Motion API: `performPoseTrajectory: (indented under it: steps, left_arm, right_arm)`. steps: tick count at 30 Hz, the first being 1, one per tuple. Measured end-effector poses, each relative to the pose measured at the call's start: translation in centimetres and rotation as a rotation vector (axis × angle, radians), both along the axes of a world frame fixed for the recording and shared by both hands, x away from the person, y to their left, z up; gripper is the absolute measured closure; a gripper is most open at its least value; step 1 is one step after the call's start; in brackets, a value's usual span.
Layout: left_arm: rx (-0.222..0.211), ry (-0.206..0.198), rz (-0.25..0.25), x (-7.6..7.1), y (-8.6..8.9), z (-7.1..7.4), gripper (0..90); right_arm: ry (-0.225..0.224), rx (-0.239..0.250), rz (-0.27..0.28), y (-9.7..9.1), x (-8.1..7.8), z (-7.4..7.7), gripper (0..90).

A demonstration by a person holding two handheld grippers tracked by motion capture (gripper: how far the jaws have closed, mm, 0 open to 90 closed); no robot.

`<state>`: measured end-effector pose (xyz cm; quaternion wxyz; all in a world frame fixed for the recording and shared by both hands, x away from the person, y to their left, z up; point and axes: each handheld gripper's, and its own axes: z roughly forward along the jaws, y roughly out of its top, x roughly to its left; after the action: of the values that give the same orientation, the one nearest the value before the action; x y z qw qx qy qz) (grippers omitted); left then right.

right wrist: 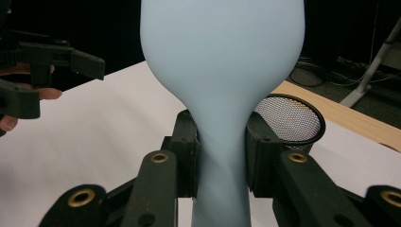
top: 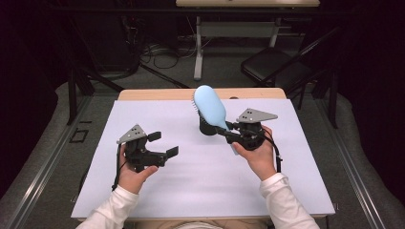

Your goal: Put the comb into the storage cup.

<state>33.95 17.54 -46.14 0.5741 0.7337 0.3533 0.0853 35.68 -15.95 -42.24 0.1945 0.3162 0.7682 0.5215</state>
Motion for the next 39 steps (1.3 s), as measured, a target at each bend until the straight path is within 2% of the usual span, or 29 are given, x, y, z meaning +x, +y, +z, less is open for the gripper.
performPoseTrajectory:
  steps: [9, 15, 29, 36, 39]
  left_arm:
    - [-0.017, 0.019, -0.031, 0.7, -0.5, 1.6, 0.6]
    - [-0.026, 0.028, -0.035, 1.0, -0.6, 2.9, 0.6]
    - [-0.025, 0.059, -0.034, 2.5, -0.6, 4.7, 2.6]
    - [-0.042, 0.080, -0.034, 3.3, -0.8, 5.7, 3.0]
    - [-0.031, 0.084, -0.035, 3.6, -1.0, 6.1, 4.8]
  right_arm:
    - [-0.001, -0.002, -0.005, 0.0, 0.1, -0.1, 69.7]
    - [-0.003, -0.002, -0.007, 0.0, 0.0, -0.1, 69.7]
    - [-0.010, -0.003, -0.006, 0.1, 0.0, -0.1, 69.7]
    - [-0.011, -0.005, -0.005, 0.2, -0.1, -0.1, 69.7]
    - [-0.010, -0.005, -0.003, 0.2, -0.1, -0.2, 69.7]
